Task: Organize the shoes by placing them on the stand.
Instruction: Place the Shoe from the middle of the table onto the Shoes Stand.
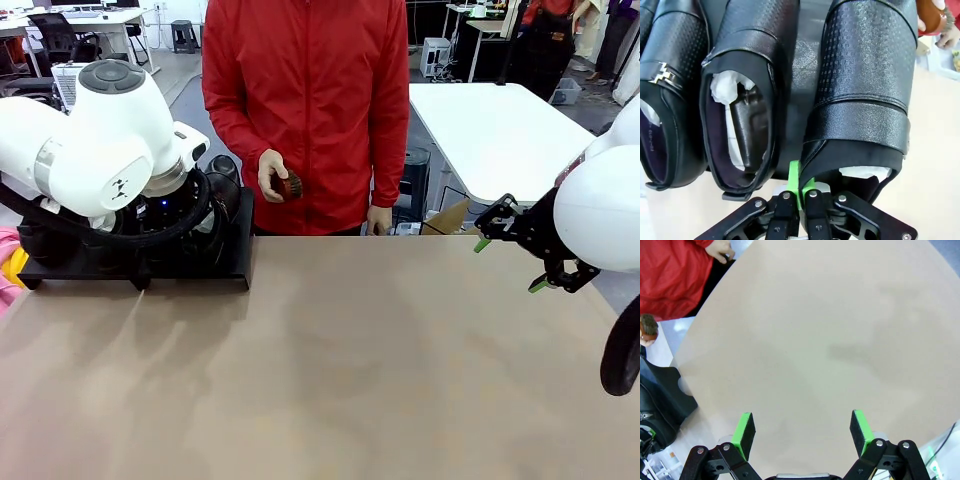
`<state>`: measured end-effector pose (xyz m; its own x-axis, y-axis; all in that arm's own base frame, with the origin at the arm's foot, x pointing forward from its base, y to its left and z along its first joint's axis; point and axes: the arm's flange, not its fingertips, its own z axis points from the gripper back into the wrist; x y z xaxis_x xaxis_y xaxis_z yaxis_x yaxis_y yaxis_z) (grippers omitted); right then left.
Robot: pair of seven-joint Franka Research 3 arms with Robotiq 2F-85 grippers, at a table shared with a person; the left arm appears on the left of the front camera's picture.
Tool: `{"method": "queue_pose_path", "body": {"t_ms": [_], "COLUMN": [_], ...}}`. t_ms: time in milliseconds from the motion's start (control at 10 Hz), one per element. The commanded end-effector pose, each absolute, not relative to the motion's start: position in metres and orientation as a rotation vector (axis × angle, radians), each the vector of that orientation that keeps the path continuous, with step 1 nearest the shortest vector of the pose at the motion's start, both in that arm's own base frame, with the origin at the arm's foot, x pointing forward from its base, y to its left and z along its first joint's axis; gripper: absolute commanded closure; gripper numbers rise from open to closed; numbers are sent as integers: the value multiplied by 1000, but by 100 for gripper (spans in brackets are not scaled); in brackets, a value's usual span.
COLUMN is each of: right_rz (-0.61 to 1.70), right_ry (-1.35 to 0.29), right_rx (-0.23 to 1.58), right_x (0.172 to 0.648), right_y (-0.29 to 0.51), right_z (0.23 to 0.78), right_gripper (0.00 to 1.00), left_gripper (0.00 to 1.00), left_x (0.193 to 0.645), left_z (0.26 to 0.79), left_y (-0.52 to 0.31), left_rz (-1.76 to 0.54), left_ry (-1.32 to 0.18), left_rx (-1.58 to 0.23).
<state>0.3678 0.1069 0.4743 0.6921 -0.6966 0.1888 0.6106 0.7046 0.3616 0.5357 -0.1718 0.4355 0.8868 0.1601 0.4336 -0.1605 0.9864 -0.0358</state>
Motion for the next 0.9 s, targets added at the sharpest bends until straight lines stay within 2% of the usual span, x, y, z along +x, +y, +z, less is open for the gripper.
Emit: {"method": "queue_pose_path", "body": {"t_ms": [0, 800], "right_rz": [-718, -718], "right_ry": [-329, -329], "right_rx": [294, 294], "right_x": [370, 370], "right_y": [105, 105], "right_z": [474, 474], "right_gripper": [0, 0], "left_gripper": [100, 100], "left_x": [544, 540], "left_z": [440, 448], "left_y": [-176, -176], "left_rz": [170, 180], "left_ry": [-493, -497], "left_rx": [-15, -70]}}
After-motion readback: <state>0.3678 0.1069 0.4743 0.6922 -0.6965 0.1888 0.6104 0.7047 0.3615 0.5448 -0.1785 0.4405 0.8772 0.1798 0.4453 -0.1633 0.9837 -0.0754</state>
